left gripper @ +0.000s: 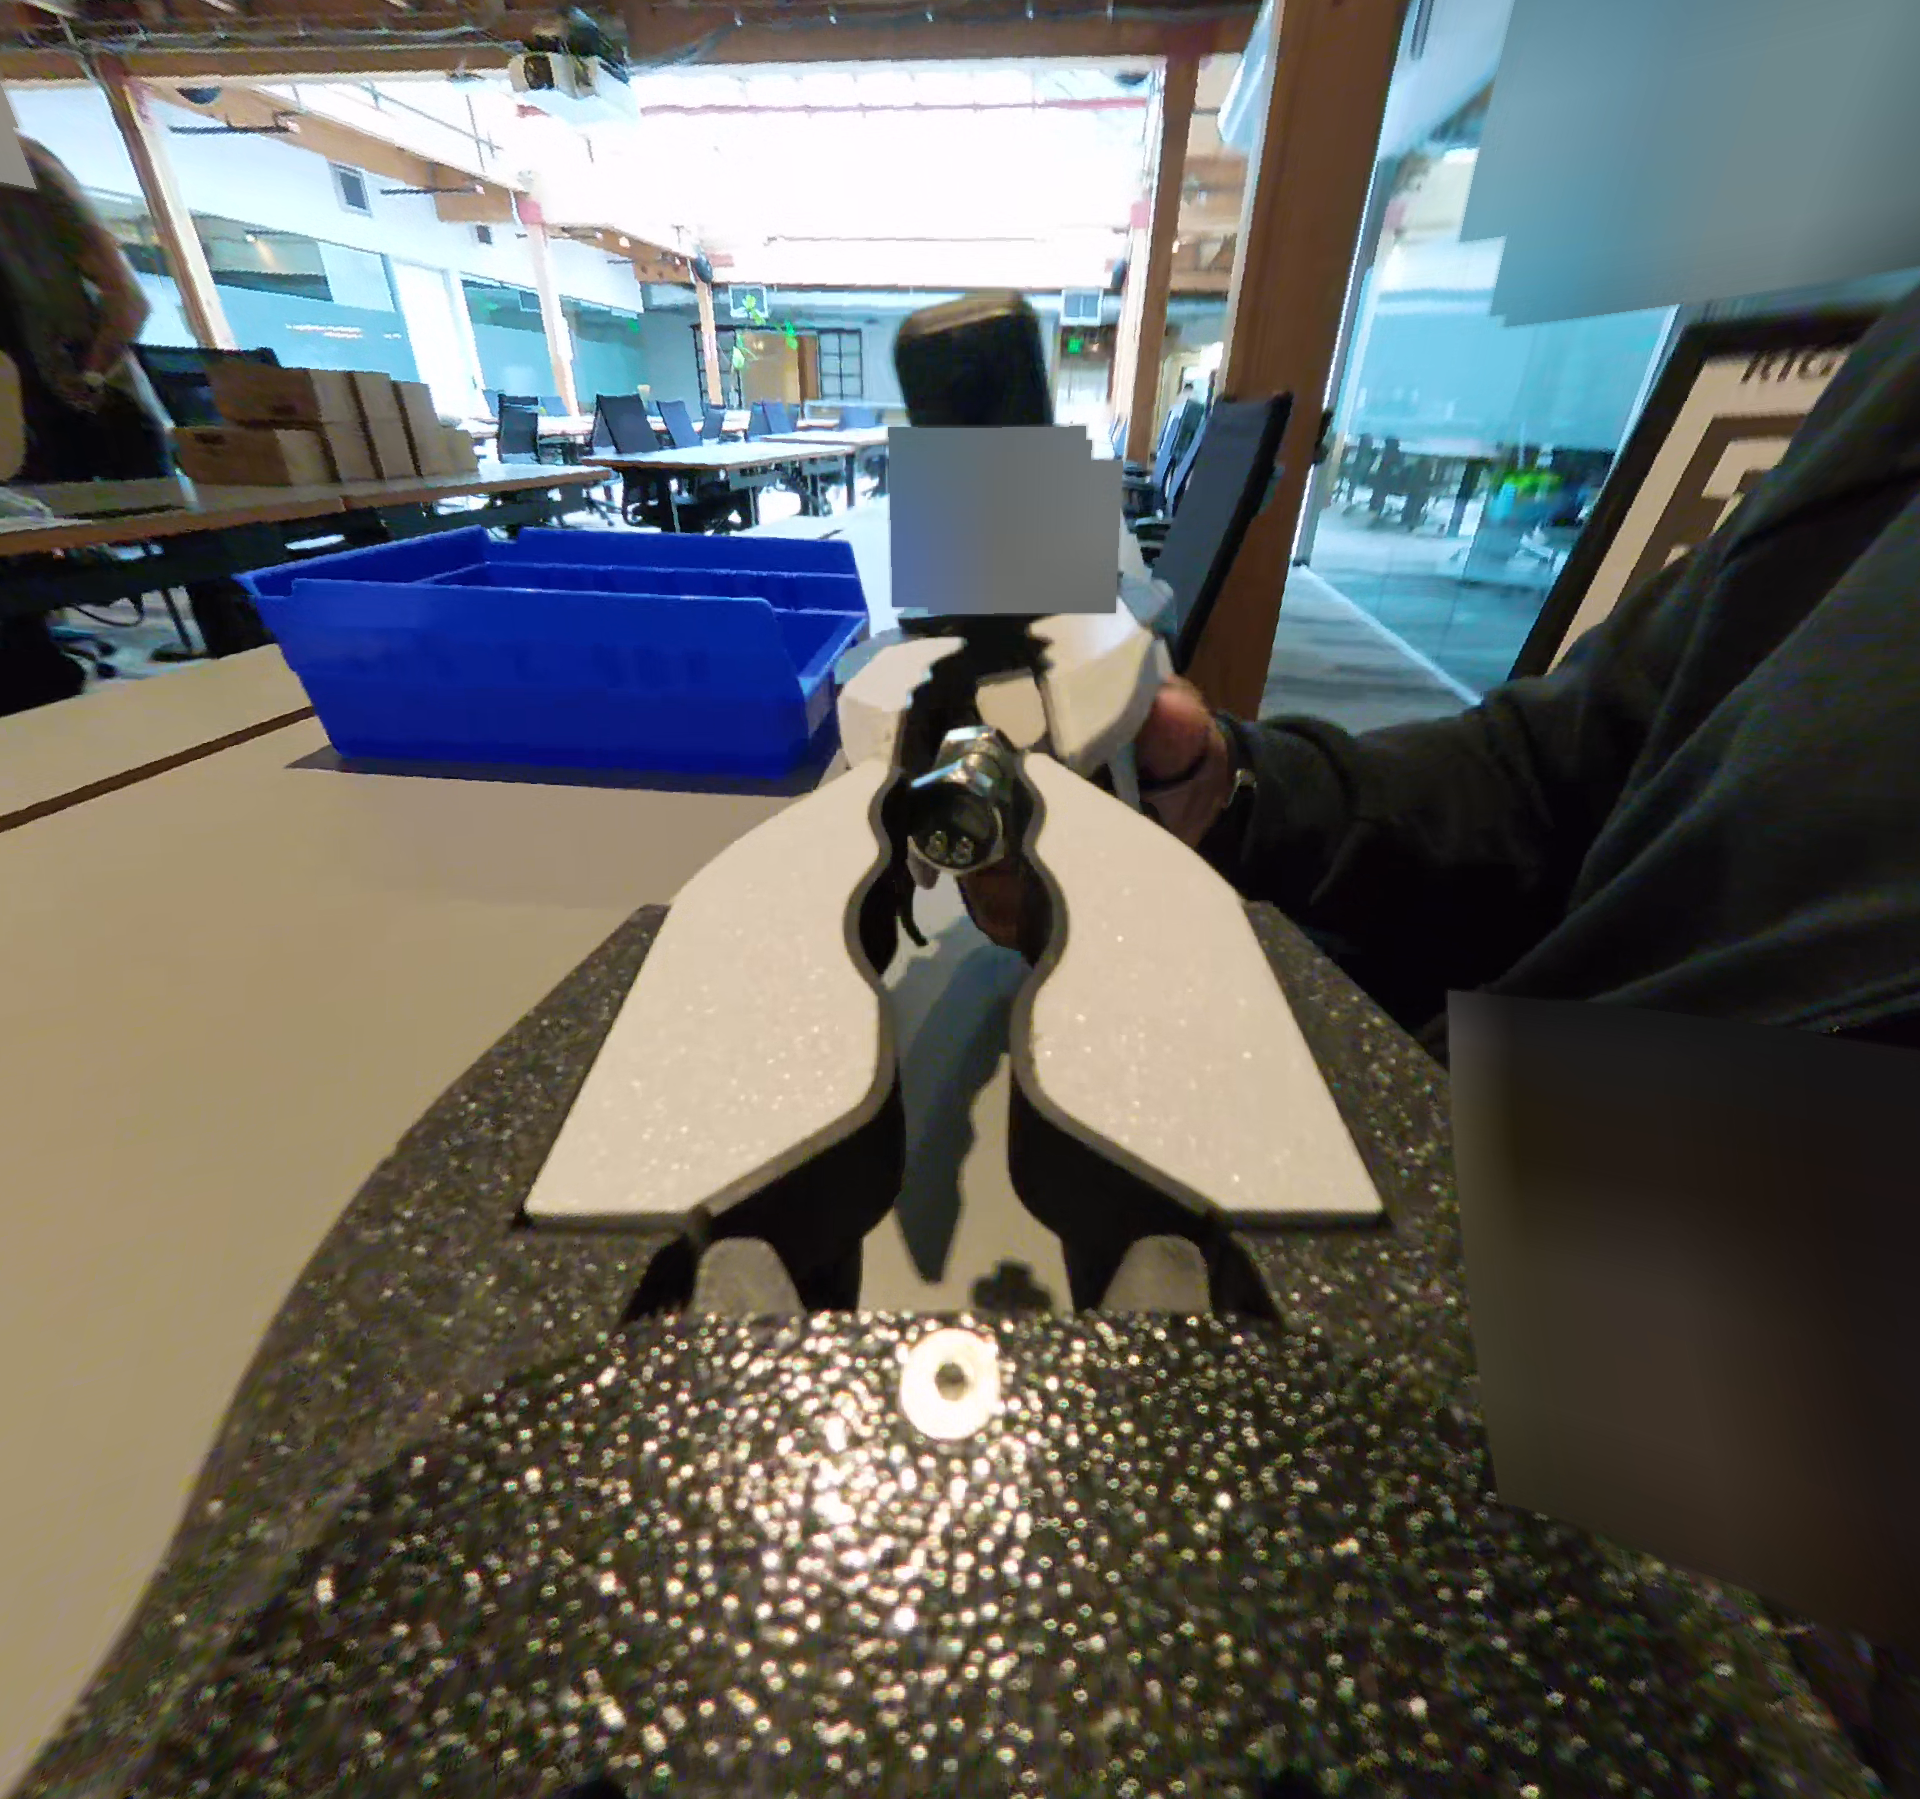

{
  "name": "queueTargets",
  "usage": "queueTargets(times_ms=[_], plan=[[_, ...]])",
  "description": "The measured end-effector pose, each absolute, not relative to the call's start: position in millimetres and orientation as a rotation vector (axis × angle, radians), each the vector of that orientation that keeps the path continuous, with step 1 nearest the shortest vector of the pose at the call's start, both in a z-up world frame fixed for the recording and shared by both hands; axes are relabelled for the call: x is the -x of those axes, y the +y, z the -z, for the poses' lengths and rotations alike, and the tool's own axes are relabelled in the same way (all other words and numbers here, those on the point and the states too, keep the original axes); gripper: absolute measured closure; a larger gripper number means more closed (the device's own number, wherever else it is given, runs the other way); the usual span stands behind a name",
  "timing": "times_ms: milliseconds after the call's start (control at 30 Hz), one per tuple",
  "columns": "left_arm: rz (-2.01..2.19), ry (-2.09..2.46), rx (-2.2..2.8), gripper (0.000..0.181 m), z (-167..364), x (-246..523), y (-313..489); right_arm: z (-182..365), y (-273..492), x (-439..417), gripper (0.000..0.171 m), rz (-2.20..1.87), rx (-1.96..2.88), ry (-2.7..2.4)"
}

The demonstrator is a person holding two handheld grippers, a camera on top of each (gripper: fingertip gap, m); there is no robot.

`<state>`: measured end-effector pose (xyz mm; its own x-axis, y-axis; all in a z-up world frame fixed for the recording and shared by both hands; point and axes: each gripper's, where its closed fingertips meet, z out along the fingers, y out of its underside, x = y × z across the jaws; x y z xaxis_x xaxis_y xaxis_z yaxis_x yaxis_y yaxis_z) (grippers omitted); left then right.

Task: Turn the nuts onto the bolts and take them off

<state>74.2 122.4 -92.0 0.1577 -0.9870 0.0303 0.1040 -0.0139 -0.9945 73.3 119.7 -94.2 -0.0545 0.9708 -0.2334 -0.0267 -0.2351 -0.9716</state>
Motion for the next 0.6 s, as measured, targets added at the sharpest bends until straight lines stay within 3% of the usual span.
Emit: queueTargets(times_ms=[200,333,433,600], plan=[[1.244,0.979,1.231,0.164,92,-73,122,102,122,-66,0.139,-1.041,1.269,-1.208],[1.266,0.987,1.267,0.164,97,-77,123,100,122,-68,0.154,-0.937,1.219,-1.218],[1.214,1.006,1.259,0.164,97,-77,122,101,121,-68,0.153,-1.080,1.280,-1.194],[0.991,1.085,1.189,0.164,95,-80,118,93,114,-72,0.154,-1.727,1.388,-1.002]])
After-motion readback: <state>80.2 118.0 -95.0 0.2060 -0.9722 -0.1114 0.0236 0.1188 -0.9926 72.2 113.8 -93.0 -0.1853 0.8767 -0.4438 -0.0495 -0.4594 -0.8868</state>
